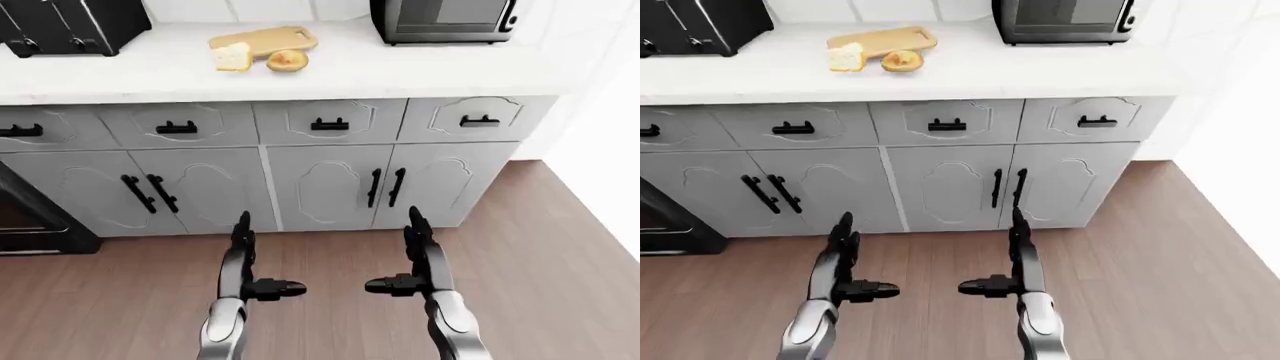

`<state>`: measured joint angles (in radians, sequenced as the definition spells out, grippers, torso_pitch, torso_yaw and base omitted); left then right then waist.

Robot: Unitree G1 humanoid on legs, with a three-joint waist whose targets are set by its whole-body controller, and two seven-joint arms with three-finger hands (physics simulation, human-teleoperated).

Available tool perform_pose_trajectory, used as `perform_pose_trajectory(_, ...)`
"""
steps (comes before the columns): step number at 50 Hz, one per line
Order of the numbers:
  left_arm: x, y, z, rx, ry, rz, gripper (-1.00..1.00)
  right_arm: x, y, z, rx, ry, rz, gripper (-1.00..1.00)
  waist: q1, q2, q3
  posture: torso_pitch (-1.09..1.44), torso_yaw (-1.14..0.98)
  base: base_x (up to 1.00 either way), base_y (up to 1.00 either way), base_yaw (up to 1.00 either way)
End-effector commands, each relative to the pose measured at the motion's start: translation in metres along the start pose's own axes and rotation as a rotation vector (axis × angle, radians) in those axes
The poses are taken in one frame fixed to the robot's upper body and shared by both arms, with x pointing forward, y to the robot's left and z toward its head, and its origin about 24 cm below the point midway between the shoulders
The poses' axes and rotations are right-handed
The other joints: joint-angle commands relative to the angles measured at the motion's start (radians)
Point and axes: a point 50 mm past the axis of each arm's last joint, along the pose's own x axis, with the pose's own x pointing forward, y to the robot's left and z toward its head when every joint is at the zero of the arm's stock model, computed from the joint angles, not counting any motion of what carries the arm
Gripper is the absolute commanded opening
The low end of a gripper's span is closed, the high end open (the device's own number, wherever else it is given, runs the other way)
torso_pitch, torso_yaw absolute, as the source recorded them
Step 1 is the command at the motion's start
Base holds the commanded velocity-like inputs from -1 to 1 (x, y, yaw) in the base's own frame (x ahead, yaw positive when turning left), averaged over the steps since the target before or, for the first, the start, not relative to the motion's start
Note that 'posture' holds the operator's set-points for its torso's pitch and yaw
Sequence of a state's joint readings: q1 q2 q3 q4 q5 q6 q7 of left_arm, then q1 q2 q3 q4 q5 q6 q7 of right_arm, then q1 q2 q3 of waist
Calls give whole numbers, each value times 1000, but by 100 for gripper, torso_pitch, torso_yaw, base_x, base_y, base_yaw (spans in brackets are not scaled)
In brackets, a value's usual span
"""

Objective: Place the bread and cheese on the cutting board.

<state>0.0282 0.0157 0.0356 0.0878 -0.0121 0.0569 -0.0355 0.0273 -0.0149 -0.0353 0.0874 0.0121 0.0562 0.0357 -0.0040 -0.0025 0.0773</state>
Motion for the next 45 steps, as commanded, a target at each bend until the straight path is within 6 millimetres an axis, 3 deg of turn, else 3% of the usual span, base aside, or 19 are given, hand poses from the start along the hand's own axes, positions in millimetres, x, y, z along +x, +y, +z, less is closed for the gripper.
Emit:
perform_pose_trajectory(1, 6, 1, 35, -16, -148, -44, 100, 9, 1, 24, -47, -103, -41, 100, -2, -8, -1, 0, 0, 0, 0, 0)
perform_pose_trajectory(3, 10, 4, 42, -10, -128, -27, 100, 6, -2, 30, 4, -70, -31, 100, 8, 0, -64, 0, 0, 0, 0, 0)
perform_pose_trajectory(5, 11, 6, 54, -15, -128, -7, 100, 1, 1, 43, -11, -94, 12, 100, 9, -8, -19, 0, 0, 0, 0, 0)
perform_pose_trajectory(7, 9, 6, 66, -41, -85, 32, 100, -3, 1, 58, -33, -116, 9, 100, 11, -8, -70, 0, 0, 0, 0, 0)
perform_pose_trajectory(8, 9, 8, 77, -16, -137, 107, 100, -4, 1, 67, -33, -122, 12, 100, 10, -8, -75, 0, 0, 0, 0, 0)
perform_pose_trajectory(10, -2, -4, 95, -109, -134, -121, 100, -8, 1, 85, -52, -144, 22, 100, 10, -6, -77, 0, 0, 0, 0, 0)
perform_pose_trajectory(20, -19, 2, 157, -29, -258, -120, 100, -28, 0, 161, -98, -264, 73, 100, 10, -3, -92, 0, 0, 0, 0, 0)
perform_pose_trajectory(27, -31, 9, 198, -29, -326, -104, 100, -48, 5, 202, -160, -388, 112, 100, 10, -1, -83, 0, 0, 0, 0, 0)
perform_pose_trajectory(30, -41, 11, 212, -39, -357, -101, 100, -54, 5, 214, -179, -444, 97, 100, 9, 1, -78, 0, 0, 0, 0, 0)
perform_pose_trajectory(31, -44, 11, 216, -39, -370, -96, 100, -55, 5, 216, -186, -450, 96, 100, 8, 8, -96, 0, 0, 6, 0, 0)
perform_pose_trajectory(34, -49, 12, 221, -39, -391, -90, 100, -56, 7, 218, -195, -466, 96, 100, 8, 10, -58, 0, 0, 16, 0, 0)
perform_pose_trajectory(37, -48, 11, 219, -39, -388, -94, 100, -56, 8, 218, -198, -469, 98, 100, 8, 3, -41, 0, 0, 21, 1, 0)
perform_pose_trajectory(40, -48, 10, 219, -40, -387, -95, 100, -56, 7, 217, -197, -466, 96, 100, 7, -4, -40, 0, 0, 21, 1, 0)
perform_pose_trajectory(45, -49, 10, 218, -38, -386, -98, 100, -57, 8, 217, -200, -471, 99, 100, 2, 21, -47, 0, 0, 20, 2, 0)
